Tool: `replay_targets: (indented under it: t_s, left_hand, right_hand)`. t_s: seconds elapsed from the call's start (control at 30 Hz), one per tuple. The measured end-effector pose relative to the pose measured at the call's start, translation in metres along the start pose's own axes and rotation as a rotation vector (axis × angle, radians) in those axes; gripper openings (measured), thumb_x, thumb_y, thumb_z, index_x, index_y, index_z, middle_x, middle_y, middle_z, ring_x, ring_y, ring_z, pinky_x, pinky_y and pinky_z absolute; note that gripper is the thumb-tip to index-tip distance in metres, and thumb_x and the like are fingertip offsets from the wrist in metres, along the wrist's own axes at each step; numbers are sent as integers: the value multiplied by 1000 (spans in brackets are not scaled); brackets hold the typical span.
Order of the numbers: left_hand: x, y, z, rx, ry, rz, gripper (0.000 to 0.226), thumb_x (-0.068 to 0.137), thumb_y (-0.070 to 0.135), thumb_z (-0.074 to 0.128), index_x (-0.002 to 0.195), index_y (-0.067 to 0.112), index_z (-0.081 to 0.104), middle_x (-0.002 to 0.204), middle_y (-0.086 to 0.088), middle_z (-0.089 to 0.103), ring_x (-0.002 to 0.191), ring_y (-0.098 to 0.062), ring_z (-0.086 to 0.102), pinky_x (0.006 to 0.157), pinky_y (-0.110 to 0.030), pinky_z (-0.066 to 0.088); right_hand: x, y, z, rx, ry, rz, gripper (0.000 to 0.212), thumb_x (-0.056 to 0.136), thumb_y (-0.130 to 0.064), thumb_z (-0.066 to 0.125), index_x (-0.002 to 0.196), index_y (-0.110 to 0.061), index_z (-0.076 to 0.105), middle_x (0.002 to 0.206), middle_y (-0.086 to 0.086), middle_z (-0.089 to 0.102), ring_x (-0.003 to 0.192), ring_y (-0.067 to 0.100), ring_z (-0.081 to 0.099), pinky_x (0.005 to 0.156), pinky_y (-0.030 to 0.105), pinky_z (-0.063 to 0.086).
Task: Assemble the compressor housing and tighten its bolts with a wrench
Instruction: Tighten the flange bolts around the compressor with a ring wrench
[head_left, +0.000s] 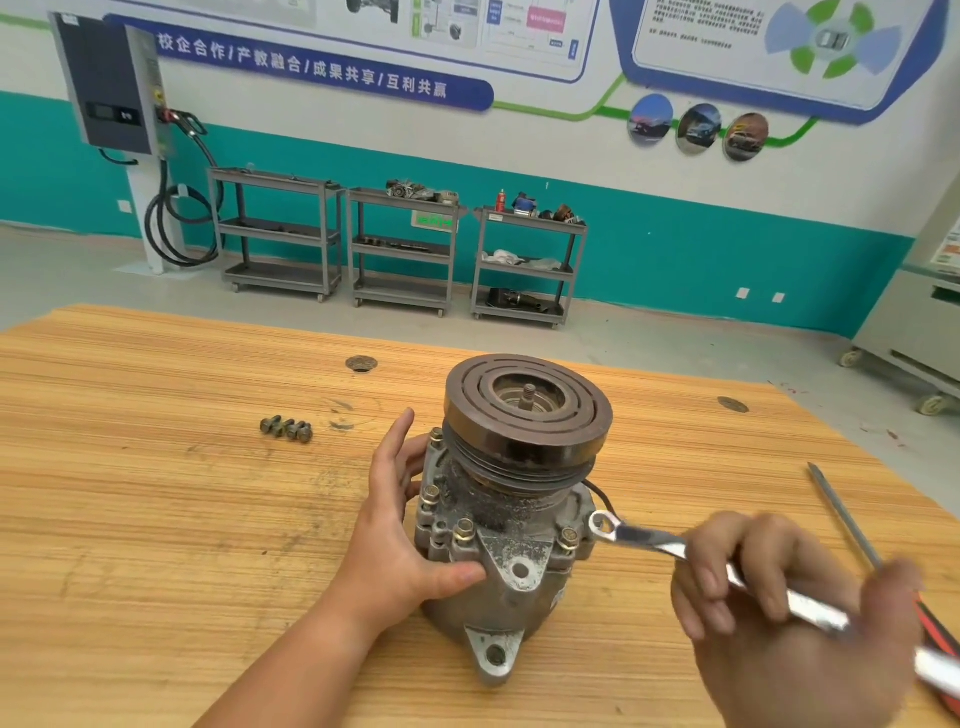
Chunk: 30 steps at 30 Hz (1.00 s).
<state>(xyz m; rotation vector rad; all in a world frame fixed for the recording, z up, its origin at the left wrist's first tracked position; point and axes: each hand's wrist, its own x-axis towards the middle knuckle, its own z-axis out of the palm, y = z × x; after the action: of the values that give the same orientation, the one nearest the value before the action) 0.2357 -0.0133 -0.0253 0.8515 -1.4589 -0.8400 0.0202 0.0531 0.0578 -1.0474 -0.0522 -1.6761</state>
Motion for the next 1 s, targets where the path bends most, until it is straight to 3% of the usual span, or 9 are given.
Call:
replay_targets:
  t_s: [0.07, 0.13, 0.23, 0.37, 0.47, 0.57, 0.7, 0.87, 1.0]
  left_hand:
    - [0, 0, 1, -3, 3, 8, 123, 32, 77, 80, 138, 58, 20, 141, 6, 41, 128, -1, 45, 96, -10, 40]
    - [-1, -1, 1, 10, 10, 15, 120, 32, 78, 80, 136, 61, 23, 140, 8, 42, 128, -3, 44, 97, -13, 40]
    - [-1, -2, 1, 22, 23, 11, 119, 31, 80, 79, 135, 63, 24, 138, 16, 43, 128, -4, 44, 100, -26, 39]
    - [-2, -3, 2, 32, 40, 21, 116, 32, 80, 79, 134, 63, 25, 134, 19, 45, 126, -4, 47, 101, -33, 39]
    - [-2, -2, 4, 44, 52, 21, 115, 33, 80, 78, 133, 63, 26, 134, 19, 46, 125, -5, 48, 103, -39, 40]
    - [-3, -2, 4, 56, 61, 21, 115, 32, 80, 78, 133, 63, 25, 136, 15, 45, 125, -6, 48, 104, -41, 40]
    - [-3, -2, 4, 56, 62, 24, 116, 32, 81, 77, 133, 64, 24, 135, 17, 44, 125, -5, 47, 104, -40, 40]
    - [-4, -2, 4, 75, 61, 21, 118, 31, 80, 78, 134, 65, 22, 137, 11, 43, 124, -6, 47, 103, -39, 40]
    - [-3, -1, 5, 78, 58, 28, 116, 33, 78, 79, 133, 66, 21, 137, 12, 43, 124, -4, 47, 101, -31, 39]
  right_hand:
    - [12, 0, -17, 150, 9, 178, 46, 95, -40, 49, 66, -7, 37, 70, 25, 53, 51, 22, 32, 46, 33, 33]
    - [28, 5, -31, 52, 32, 357, 56, 87, -57, 49, 58, -12, 34, 52, 10, 48, 40, 14, 26, 34, 20, 28]
    - [52, 13, -45, -68, 94, 537, 57, 83, -68, 35, 52, -19, 31, 45, -1, 48, 35, 7, 18, 28, 13, 22]
    - [73, 28, -61, 146, -52, 772, 55, 87, -62, 39, 56, -16, 34, 48, 3, 46, 37, 8, 26, 30, 16, 30]
    - [81, 35, -65, 308, -145, 850, 52, 92, -54, 42, 61, -12, 36, 54, 9, 45, 42, 12, 33, 36, 20, 32]
    - [82, 39, -71, 293, -189, 865, 53, 91, -55, 43, 60, -13, 36, 57, 9, 59, 38, 11, 31, 34, 18, 31]
    - [77, 31, -64, 104, -39, 834, 56, 85, -62, 42, 53, -17, 32, 47, 1, 51, 33, 6, 22, 28, 13, 26]
    - [34, 20, -35, -169, 381, 483, 57, 81, -63, 36, 41, -22, 39, 42, -5, 35, 36, 5, 12, 27, 12, 20]
    - [-6, 22, -2, -332, 476, 190, 57, 52, -71, 68, 39, -22, 43, 45, 0, 41, 32, 8, 29, 37, 13, 36]
